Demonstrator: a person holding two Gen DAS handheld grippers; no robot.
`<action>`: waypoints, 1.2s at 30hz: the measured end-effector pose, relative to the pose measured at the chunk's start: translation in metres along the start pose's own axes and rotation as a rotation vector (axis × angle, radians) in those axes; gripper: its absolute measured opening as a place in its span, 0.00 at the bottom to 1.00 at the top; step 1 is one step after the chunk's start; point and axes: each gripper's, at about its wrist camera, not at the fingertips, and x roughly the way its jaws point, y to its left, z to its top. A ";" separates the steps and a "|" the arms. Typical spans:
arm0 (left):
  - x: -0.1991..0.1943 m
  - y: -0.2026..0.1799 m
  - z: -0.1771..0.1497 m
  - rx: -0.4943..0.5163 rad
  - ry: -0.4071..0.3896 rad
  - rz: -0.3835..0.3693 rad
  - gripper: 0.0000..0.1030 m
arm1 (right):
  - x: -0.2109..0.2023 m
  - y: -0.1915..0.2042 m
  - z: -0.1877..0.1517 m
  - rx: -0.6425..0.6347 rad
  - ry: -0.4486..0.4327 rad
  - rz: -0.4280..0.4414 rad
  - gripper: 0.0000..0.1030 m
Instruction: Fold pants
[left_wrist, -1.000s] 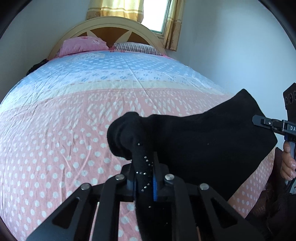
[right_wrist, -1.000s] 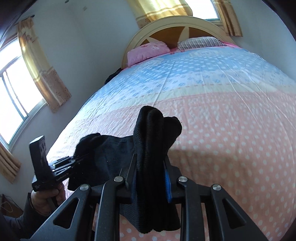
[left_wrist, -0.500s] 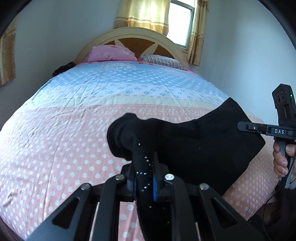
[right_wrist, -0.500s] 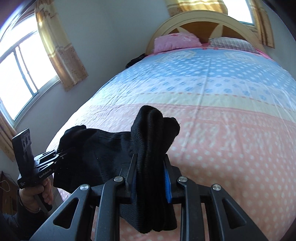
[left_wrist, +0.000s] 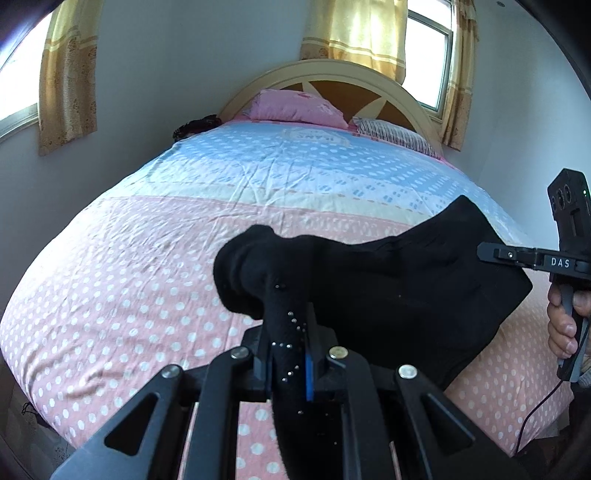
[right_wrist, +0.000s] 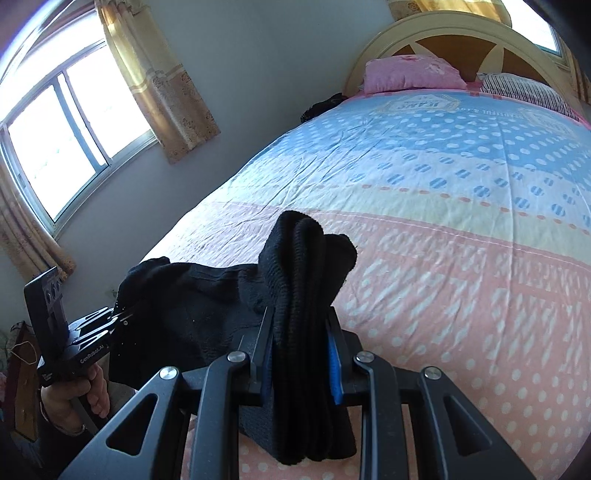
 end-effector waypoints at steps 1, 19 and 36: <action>0.001 0.005 0.000 -0.008 0.001 0.006 0.12 | 0.005 0.000 0.001 0.001 0.002 0.006 0.24; 0.034 0.033 -0.036 -0.035 0.076 0.150 0.51 | 0.068 -0.042 -0.019 0.133 0.105 -0.032 0.32; -0.019 0.058 -0.054 -0.175 0.015 0.293 0.85 | -0.054 -0.030 -0.052 0.220 -0.173 -0.271 0.54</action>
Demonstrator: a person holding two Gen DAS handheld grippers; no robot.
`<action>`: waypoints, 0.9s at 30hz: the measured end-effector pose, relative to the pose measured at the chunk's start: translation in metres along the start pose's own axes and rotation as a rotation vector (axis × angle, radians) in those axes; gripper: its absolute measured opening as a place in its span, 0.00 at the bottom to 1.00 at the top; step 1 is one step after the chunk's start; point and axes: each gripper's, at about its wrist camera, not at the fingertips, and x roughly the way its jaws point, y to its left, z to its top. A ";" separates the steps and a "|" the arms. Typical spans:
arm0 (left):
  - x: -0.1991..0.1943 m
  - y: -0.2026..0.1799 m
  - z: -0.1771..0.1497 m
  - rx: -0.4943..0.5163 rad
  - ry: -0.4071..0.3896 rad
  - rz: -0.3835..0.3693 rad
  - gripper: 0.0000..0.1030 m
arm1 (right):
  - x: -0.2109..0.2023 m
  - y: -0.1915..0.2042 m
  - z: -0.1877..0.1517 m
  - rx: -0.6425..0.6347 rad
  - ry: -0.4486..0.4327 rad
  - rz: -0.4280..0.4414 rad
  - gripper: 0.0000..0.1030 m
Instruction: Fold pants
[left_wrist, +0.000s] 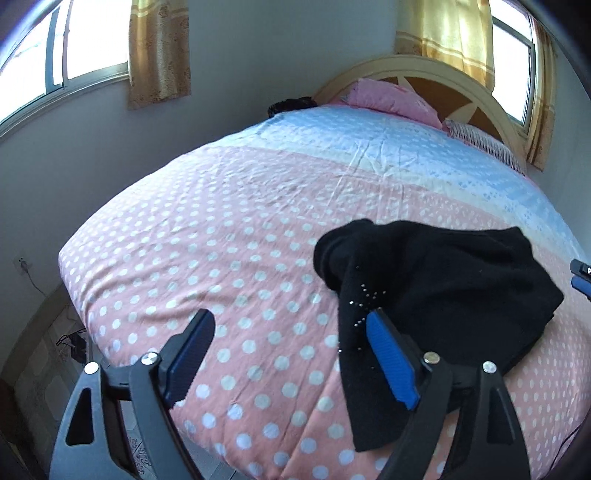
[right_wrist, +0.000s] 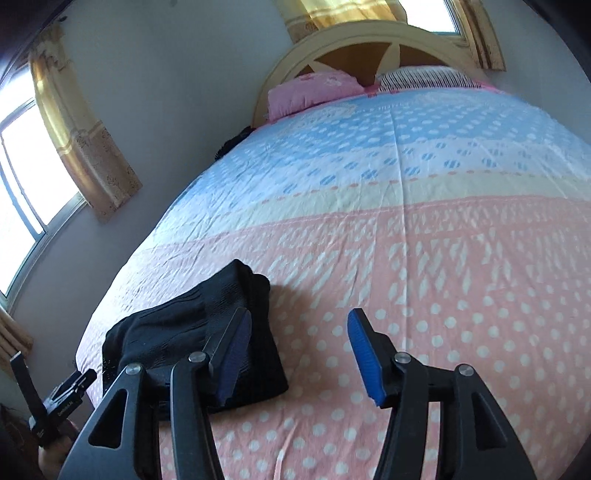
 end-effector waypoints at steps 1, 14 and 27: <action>-0.010 -0.001 0.001 -0.004 -0.022 -0.005 0.85 | -0.017 0.010 -0.004 -0.030 -0.031 -0.006 0.55; -0.124 -0.042 0.027 0.064 -0.326 -0.141 0.94 | -0.137 0.084 -0.046 -0.241 -0.218 0.024 0.60; -0.155 -0.047 0.027 0.062 -0.395 -0.166 0.97 | -0.177 0.094 -0.060 -0.254 -0.265 0.035 0.61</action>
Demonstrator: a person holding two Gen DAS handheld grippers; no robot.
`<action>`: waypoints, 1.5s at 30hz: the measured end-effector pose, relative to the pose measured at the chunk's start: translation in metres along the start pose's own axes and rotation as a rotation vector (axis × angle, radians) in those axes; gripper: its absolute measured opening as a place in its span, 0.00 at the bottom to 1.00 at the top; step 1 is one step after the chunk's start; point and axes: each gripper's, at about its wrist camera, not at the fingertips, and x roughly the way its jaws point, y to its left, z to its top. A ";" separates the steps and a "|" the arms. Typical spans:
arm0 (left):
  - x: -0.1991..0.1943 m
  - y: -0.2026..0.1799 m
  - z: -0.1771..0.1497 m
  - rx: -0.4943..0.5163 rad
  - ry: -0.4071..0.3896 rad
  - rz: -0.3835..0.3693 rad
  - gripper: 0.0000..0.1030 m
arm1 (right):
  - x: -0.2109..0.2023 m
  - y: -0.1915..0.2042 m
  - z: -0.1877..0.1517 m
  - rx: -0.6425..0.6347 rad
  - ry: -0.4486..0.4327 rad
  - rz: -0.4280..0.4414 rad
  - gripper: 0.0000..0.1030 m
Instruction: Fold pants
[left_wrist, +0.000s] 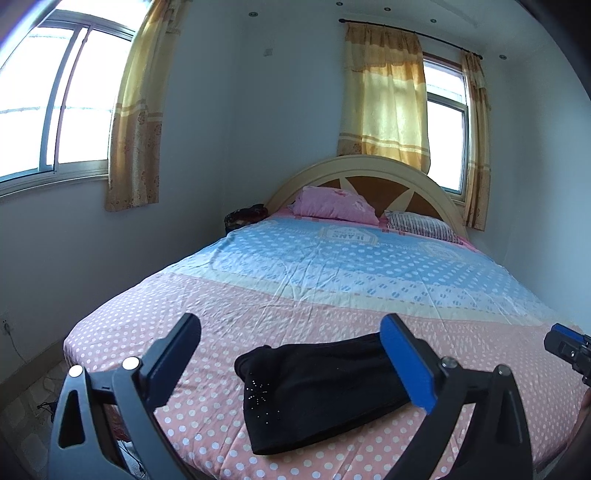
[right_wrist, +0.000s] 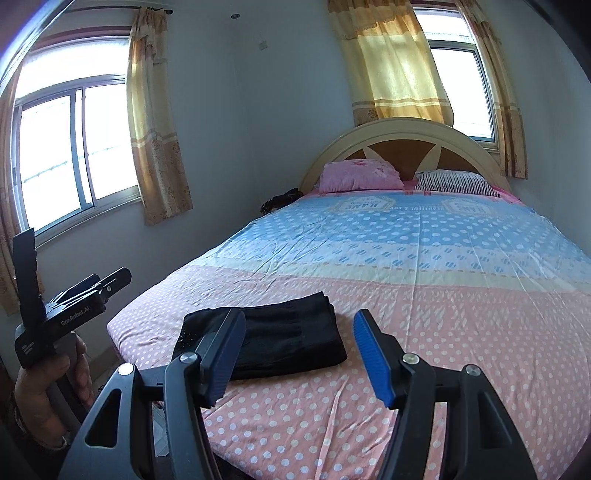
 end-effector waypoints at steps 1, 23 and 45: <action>0.000 -0.001 0.000 0.003 -0.001 -0.001 0.97 | -0.001 0.000 -0.001 -0.002 -0.003 0.000 0.61; -0.003 -0.012 -0.006 0.021 0.004 0.001 0.97 | 0.000 -0.004 -0.011 0.002 0.010 0.004 0.61; 0.002 -0.019 -0.008 0.042 0.017 0.018 1.00 | 0.001 -0.001 -0.015 0.003 0.016 0.000 0.61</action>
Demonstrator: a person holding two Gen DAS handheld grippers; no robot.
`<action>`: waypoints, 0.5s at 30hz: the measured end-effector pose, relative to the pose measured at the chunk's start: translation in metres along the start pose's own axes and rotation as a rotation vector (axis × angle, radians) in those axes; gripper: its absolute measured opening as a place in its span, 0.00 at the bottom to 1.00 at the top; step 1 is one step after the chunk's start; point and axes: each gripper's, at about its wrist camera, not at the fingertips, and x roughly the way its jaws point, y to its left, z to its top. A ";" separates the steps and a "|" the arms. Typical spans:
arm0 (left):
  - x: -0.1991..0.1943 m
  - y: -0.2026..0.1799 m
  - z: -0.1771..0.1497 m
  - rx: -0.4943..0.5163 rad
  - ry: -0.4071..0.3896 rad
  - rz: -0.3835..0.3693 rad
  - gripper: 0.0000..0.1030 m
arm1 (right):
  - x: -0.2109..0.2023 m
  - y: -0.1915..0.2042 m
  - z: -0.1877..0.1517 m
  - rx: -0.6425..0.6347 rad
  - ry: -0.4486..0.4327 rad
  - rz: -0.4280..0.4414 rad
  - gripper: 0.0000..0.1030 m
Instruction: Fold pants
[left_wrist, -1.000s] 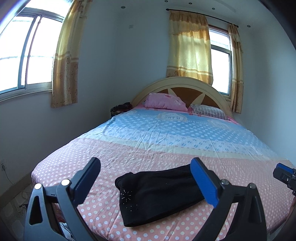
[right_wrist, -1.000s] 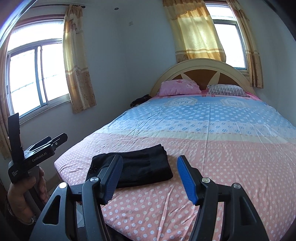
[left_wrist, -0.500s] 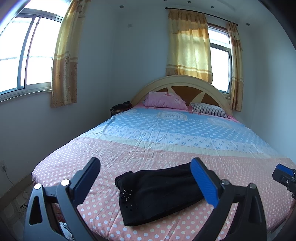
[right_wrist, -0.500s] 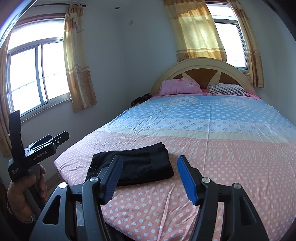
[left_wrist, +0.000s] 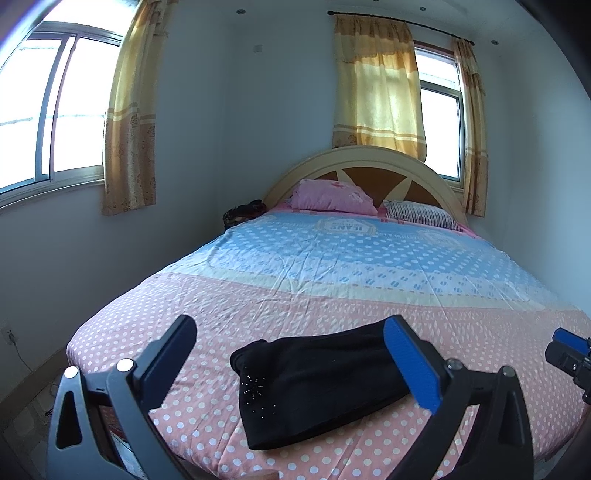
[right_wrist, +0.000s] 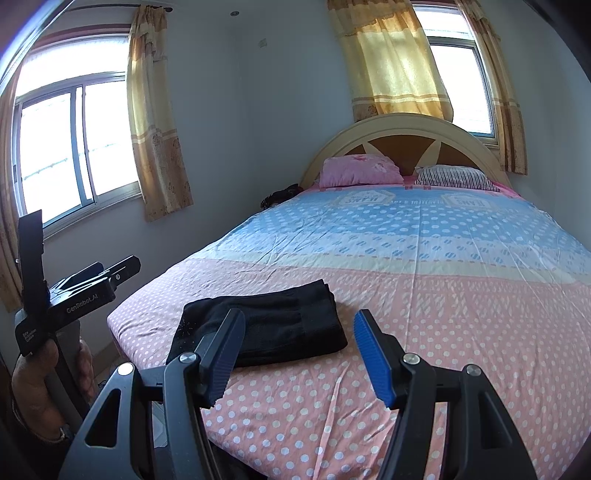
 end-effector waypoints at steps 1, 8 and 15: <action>0.000 -0.001 0.000 0.003 -0.002 0.003 1.00 | 0.000 0.000 0.000 0.000 0.001 0.001 0.61; 0.004 -0.005 -0.002 0.018 0.001 0.034 1.00 | 0.005 0.004 -0.005 -0.010 0.018 0.004 0.61; 0.007 -0.004 -0.005 0.027 0.008 0.033 1.00 | 0.008 0.005 -0.009 -0.014 0.031 0.004 0.61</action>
